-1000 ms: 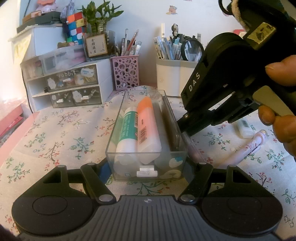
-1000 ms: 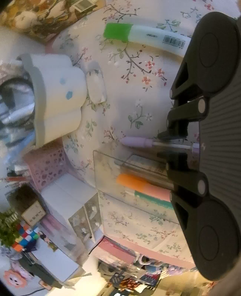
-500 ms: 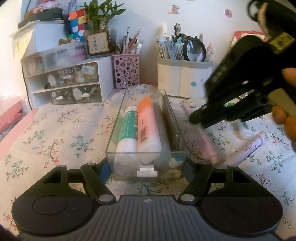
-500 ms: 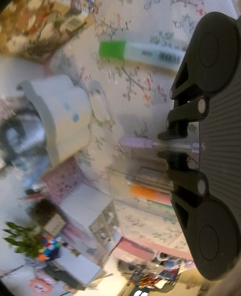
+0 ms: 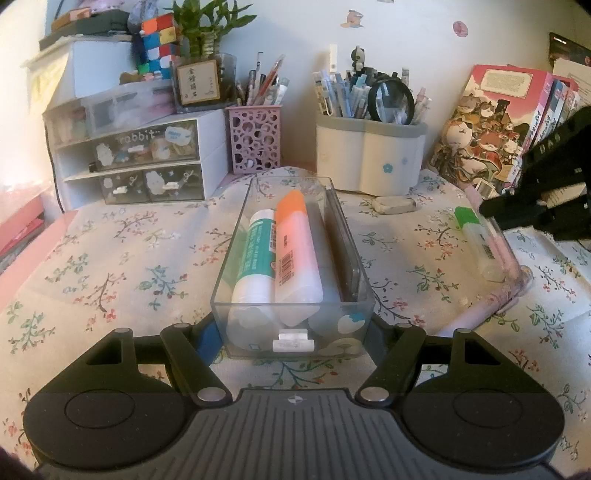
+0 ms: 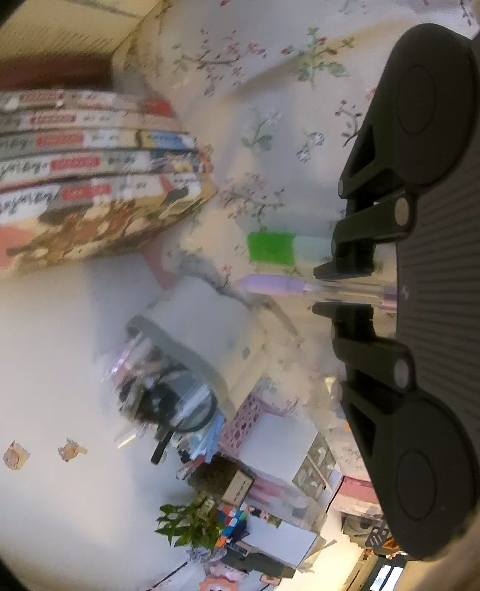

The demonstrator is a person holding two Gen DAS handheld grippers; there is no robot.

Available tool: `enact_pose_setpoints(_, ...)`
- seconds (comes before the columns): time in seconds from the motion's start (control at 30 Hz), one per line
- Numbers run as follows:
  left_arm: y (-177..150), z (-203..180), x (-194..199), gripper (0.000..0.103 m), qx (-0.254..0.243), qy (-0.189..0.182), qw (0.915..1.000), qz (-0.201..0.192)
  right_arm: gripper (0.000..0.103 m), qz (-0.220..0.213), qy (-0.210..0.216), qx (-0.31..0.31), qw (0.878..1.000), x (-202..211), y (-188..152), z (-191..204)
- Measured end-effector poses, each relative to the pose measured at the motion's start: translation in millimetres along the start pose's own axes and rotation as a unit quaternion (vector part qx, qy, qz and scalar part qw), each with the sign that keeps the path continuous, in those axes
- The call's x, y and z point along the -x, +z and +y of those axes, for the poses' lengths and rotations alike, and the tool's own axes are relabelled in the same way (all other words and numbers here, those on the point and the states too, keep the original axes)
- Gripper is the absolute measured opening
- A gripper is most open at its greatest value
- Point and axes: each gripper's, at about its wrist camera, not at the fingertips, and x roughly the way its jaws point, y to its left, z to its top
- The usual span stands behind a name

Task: Organize stationery
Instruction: 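Carry the lilac pen into the tray beside the orange highlighter and release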

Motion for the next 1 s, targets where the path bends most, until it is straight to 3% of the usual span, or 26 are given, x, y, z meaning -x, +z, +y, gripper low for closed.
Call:
enact_pose_setpoints(0.57, -1.2, -0.8, 0.9, 0.072, -0.002, 0.001, 1.0000, -0.001, 0.006, 0.014, 0.021, 0.020, 0.999, -13.0, -9.9, 23.8)
enact_pose_setpoints(1.0, -1.2, -1.1, 0.9, 0.072, -0.002, 0.001, 1.0000, -0.001, 0.006, 0.040, 0.088, 0.110, 0.989, -25.7, -18.0, 118.6)
